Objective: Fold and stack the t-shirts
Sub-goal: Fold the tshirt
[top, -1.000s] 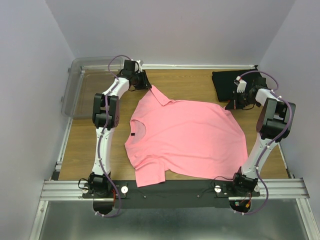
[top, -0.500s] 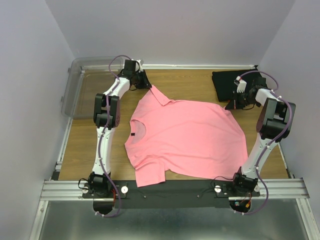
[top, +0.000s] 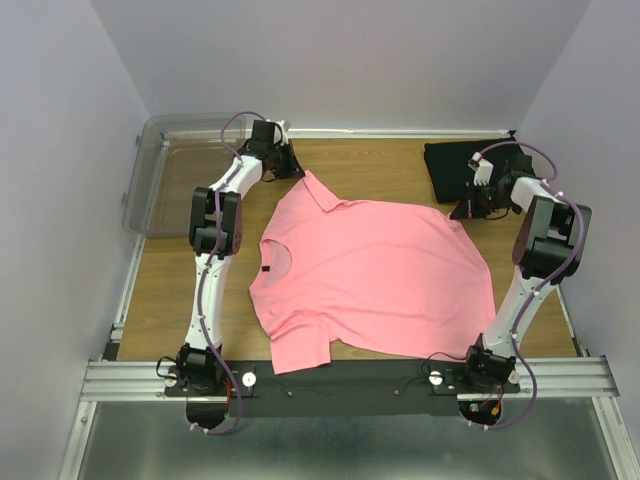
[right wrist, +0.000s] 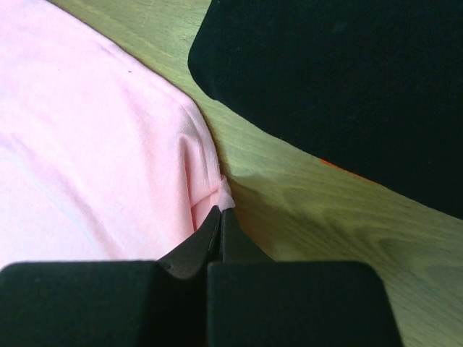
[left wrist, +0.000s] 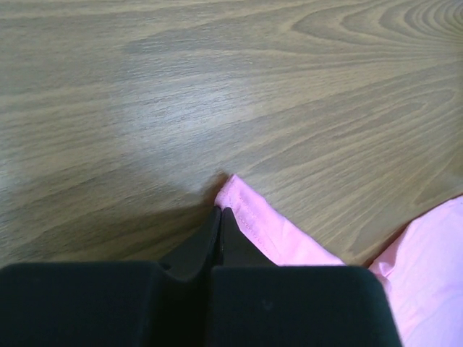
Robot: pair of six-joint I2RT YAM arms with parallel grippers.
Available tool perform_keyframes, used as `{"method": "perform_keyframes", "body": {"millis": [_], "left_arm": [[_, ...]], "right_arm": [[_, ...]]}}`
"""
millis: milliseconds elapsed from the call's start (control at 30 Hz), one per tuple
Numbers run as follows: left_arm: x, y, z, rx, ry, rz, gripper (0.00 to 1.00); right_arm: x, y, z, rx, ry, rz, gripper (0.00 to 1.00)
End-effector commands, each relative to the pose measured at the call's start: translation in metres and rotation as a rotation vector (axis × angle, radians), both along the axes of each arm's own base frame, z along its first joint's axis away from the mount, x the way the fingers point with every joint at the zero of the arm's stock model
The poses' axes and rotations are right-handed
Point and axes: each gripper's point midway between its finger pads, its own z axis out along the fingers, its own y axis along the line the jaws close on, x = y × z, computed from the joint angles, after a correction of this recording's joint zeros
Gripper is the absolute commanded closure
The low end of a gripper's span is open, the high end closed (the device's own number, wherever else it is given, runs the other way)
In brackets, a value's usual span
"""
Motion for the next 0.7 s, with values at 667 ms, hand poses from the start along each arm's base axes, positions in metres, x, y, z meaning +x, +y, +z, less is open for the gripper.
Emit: {"method": "perform_keyframes", "body": {"millis": [667], "left_arm": [[-0.056, -0.001, 0.266, -0.124, -0.49, -0.069, 1.0]], "right_arm": [[-0.009, 0.006, 0.186, -0.12, -0.433, 0.015, 0.99]]}}
